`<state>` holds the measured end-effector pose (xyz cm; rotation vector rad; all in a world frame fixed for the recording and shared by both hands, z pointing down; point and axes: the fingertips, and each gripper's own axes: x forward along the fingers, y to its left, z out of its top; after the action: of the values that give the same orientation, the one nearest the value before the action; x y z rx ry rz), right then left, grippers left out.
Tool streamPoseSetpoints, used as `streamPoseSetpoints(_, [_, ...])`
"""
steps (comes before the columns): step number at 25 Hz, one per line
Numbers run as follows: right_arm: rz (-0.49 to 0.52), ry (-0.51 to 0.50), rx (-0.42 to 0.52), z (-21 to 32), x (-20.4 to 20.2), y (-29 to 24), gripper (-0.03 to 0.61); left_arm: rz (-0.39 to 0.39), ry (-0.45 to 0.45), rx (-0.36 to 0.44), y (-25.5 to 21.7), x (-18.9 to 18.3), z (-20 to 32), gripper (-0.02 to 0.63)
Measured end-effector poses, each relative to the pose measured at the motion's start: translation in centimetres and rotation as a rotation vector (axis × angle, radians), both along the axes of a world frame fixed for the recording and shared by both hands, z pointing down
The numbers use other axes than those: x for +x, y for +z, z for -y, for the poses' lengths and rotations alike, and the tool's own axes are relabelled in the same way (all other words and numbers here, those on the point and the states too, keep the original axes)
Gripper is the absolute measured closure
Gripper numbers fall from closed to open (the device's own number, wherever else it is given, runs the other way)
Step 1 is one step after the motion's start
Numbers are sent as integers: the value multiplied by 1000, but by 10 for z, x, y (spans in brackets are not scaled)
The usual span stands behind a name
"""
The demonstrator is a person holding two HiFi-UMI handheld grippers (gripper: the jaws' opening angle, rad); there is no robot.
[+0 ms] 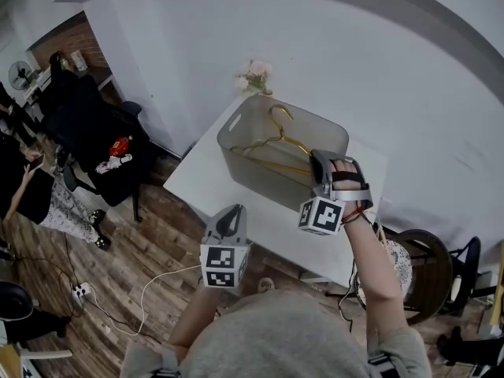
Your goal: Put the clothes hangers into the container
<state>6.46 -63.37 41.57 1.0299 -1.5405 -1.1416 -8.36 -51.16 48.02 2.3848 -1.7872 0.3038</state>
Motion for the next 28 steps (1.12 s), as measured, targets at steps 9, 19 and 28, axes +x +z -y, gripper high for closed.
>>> streamPoseSetpoints(9, [-8, 8, -77, -15, 0, 18, 515, 2, 19, -1, 1, 6, -6, 594])
streamPoseSetpoints(19, [12, -7, -138, -29, -9, 24, 474, -4, 14, 1, 0, 0, -7, 594])
streamPoseSetpoints(28, [17, 13, -156, -42, -12, 27, 436, -7, 23, -5, 0, -3, -13, 594])
